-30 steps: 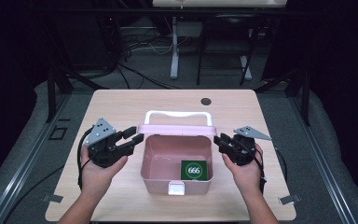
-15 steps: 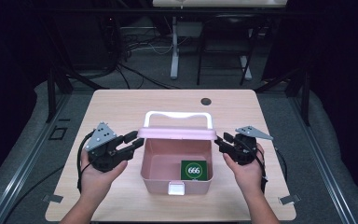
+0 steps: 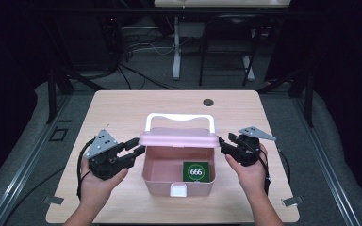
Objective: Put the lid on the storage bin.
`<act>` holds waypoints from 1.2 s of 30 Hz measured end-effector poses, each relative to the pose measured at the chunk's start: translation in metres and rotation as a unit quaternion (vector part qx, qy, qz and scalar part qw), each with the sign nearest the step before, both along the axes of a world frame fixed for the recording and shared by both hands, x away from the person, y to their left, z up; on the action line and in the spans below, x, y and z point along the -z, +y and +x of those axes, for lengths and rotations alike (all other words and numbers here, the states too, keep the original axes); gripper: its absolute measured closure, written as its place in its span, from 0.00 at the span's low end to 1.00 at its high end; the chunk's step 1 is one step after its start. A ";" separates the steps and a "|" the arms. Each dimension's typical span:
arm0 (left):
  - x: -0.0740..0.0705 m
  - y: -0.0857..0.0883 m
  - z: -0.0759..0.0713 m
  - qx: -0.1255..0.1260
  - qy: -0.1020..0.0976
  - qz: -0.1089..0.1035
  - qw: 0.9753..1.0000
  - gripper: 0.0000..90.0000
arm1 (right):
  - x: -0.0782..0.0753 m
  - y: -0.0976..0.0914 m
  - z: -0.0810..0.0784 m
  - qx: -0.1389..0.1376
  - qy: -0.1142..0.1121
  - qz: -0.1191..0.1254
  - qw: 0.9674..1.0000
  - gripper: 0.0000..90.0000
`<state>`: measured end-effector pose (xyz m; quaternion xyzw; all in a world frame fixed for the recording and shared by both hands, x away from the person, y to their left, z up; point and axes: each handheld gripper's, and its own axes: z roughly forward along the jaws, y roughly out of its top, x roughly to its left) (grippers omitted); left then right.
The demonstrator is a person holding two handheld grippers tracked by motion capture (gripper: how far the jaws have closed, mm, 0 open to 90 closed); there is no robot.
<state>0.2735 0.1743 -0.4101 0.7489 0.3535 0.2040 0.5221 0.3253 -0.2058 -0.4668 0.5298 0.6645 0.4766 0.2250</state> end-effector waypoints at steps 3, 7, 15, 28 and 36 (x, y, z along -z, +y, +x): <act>0.002 0.000 -0.002 0.002 0.001 0.002 1.000 0.71 | 0.001 0.000 0.001 -0.001 0.003 -0.001 1.000 0.49; 0.004 0.000 -0.004 0.002 0.002 0.002 1.000 0.71 | 0.001 -0.001 0.002 0.000 0.005 -0.002 1.000 0.47; 0.008 0.001 -0.008 0.006 0.006 0.006 1.000 0.70 | 0.004 -0.001 0.004 -0.001 0.011 -0.013 1.000 0.45; 0.014 0.003 -0.013 0.011 0.011 0.008 1.000 0.70 | 0.003 -0.002 0.003 0.001 0.009 -0.011 1.000 0.45; 0.016 0.003 -0.016 0.011 0.012 0.008 1.000 0.71 | 0.003 -0.003 0.004 0.001 0.010 -0.010 1.000 0.45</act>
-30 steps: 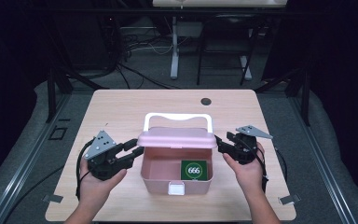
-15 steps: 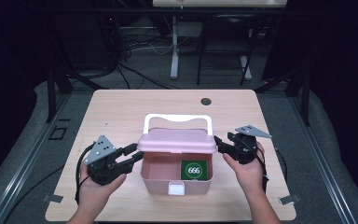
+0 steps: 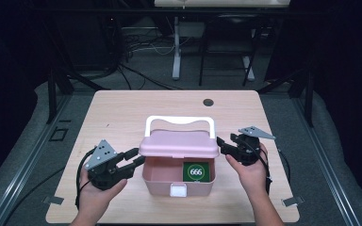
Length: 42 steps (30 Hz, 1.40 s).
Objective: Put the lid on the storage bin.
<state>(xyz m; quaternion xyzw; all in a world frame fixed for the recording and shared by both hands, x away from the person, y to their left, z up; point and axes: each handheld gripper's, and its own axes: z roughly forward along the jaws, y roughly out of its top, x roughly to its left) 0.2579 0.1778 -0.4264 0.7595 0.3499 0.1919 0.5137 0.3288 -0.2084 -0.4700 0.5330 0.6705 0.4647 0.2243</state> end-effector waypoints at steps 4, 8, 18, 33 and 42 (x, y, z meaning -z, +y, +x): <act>0.002 0.001 -0.002 0.002 0.003 0.000 1.000 0.71 | 0.000 -0.001 0.000 0.001 0.000 0.001 1.000 0.45; 0.005 0.001 -0.004 0.002 0.005 0.001 1.000 0.71 | 0.000 -0.001 0.000 0.001 0.000 0.000 1.000 0.45; 0.013 0.003 -0.009 0.005 0.013 0.003 1.000 0.71 | 0.001 -0.001 0.000 0.002 0.000 -0.001 1.000 0.45; 0.022 0.003 -0.015 0.007 0.015 0.010 1.000 0.72 | 0.002 -0.002 0.001 0.003 0.000 0.001 1.000 0.45; 0.031 0.005 -0.019 0.011 0.028 0.008 1.000 0.72 | 0.003 -0.003 0.001 0.004 0.002 0.001 1.000 0.45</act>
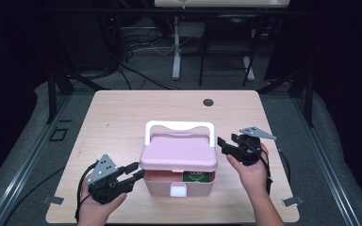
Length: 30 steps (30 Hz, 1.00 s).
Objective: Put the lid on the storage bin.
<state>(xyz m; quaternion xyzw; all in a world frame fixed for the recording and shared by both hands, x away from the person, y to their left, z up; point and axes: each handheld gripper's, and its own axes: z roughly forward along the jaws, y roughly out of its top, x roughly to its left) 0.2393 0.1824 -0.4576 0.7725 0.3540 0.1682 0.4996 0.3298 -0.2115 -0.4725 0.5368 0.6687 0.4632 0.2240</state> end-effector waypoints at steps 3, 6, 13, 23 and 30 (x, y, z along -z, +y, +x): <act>0.003 0.001 -0.001 0.003 0.004 0.002 1.000 0.72 | 0.000 0.000 0.000 0.001 0.000 0.001 1.000 0.45; 0.006 0.000 -0.002 0.004 0.007 0.005 1.000 0.72 | 0.000 -0.001 0.000 0.001 0.000 0.002 1.000 0.45; 0.014 -0.002 -0.004 0.006 0.014 0.014 1.000 0.73 | 0.002 -0.001 0.001 0.002 0.001 0.001 1.000 0.45; 0.023 0.000 -0.005 0.007 0.026 0.017 0.999 0.73 | 0.003 -0.001 0.001 0.000 0.003 0.000 1.000 0.45; 0.025 0.001 -0.006 0.010 0.032 0.018 0.999 0.73 | 0.003 -0.002 0.002 0.001 0.002 -0.001 1.000 0.45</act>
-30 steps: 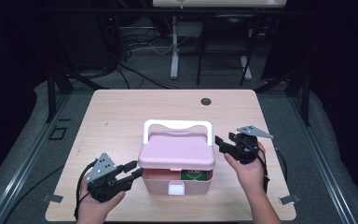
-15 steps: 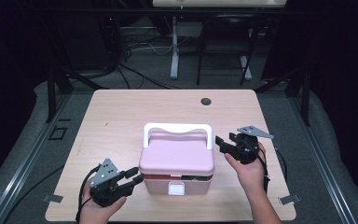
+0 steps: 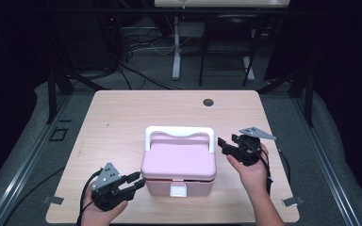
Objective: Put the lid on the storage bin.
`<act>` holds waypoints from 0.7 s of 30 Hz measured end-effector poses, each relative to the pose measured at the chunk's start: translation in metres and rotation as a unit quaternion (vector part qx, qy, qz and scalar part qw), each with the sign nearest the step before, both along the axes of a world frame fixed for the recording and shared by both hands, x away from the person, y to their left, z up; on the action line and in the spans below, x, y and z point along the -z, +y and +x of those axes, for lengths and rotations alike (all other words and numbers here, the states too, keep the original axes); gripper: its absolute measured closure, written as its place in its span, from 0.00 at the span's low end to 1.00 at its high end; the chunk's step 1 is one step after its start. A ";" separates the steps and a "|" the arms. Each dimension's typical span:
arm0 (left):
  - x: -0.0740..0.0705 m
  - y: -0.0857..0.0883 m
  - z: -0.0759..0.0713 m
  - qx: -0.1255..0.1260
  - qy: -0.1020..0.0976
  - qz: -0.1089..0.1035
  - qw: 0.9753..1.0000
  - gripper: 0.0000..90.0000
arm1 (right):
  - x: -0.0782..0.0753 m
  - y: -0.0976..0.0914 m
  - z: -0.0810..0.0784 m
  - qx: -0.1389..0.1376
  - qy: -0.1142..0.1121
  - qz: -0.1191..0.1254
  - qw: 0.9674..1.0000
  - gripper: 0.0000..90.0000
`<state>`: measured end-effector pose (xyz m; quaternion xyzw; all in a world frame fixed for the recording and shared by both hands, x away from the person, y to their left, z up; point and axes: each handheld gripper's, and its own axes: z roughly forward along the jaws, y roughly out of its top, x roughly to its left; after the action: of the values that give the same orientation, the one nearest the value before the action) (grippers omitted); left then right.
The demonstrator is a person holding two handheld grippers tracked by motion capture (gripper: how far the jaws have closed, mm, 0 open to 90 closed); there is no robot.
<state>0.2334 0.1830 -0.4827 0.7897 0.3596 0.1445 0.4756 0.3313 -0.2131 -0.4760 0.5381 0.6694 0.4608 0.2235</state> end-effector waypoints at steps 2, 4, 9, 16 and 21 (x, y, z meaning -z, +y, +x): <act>0.001 0.000 0.000 -0.001 0.001 -0.001 1.000 0.73 | 0.000 0.000 0.000 0.000 0.001 0.000 1.000 0.45; 0.002 0.000 -0.001 0.000 0.003 -0.001 1.000 0.73 | 0.000 0.000 0.000 0.001 0.000 0.001 1.000 0.45; 0.004 0.000 -0.001 0.000 0.009 0.001 1.000 0.73 | 0.000 0.000 0.000 0.001 0.002 0.000 1.000 0.45; 0.006 -0.001 -0.001 0.001 0.010 -0.001 1.000 0.73 | 0.000 0.000 0.000 0.001 0.002 0.000 1.000 0.45; 0.007 0.001 -0.002 -0.001 0.009 -0.007 1.000 0.72 | 0.000 -0.001 0.000 0.001 -0.001 0.001 1.000 0.45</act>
<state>0.2317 0.1844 -0.4900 0.7872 0.3660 0.1358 0.4774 0.3312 -0.2138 -0.4760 0.5387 0.6683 0.4615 0.2238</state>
